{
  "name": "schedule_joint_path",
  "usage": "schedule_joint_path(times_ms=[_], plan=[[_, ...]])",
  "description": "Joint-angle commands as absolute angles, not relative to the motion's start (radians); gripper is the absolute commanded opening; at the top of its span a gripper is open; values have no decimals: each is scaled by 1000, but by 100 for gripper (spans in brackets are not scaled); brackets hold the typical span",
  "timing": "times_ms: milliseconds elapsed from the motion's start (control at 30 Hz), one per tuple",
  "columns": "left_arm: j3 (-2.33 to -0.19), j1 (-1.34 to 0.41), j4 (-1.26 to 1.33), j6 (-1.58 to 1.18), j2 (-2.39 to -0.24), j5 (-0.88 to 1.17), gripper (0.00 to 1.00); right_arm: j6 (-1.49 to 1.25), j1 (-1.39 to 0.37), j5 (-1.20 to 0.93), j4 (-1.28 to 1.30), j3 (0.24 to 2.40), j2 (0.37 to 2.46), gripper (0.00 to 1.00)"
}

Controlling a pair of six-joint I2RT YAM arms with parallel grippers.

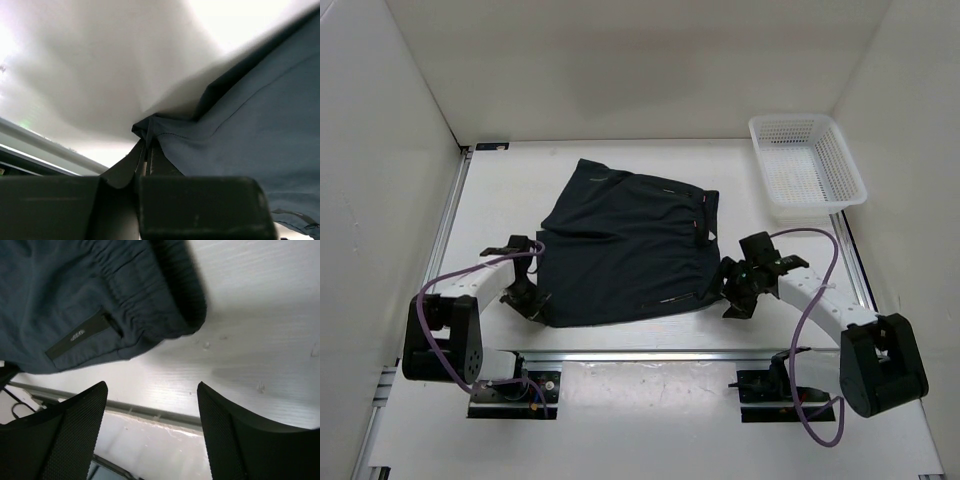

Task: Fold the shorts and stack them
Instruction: Fold the shorts

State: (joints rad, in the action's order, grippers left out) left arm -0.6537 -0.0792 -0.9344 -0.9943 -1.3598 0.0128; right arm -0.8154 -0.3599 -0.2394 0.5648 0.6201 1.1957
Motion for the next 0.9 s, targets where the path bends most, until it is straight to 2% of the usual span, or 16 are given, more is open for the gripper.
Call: schedule_joint_path(times_ms=[0, 67, 200, 333, 400, 500, 667, 867], plan=[[-683, -83, -907, -970, -1339, -23, 10, -882, -344, -281, 473, 592, 1216, 76], [-692, -83, -907, -969, -1327, -14, 10, -914, -344, -253, 437, 575, 1226, 71], [-702, -83, -907, -959, -1305, -14, 10, -927, -344, -167, 352, 563, 1246, 69], [-724, -83, -917, -950, -1296, -14, 10, -917, -344, -83, 310, 572, 1285, 63], [-736, -83, -928, -939, -1284, -23, 10, -907, -344, -72, 301, 584, 1336, 41], [-771, -83, -956, -928, -1250, -34, 10, -897, -344, -58, 319, 618, 1376, 0], [-833, -83, -1051, -928, -1187, -86, 10, -887, -344, 0, 449, 609, 1281, 0], [-804, -94, -1100, -994, -1025, -29, 10, -887, -344, 25, 687, 563, 1018, 0]])
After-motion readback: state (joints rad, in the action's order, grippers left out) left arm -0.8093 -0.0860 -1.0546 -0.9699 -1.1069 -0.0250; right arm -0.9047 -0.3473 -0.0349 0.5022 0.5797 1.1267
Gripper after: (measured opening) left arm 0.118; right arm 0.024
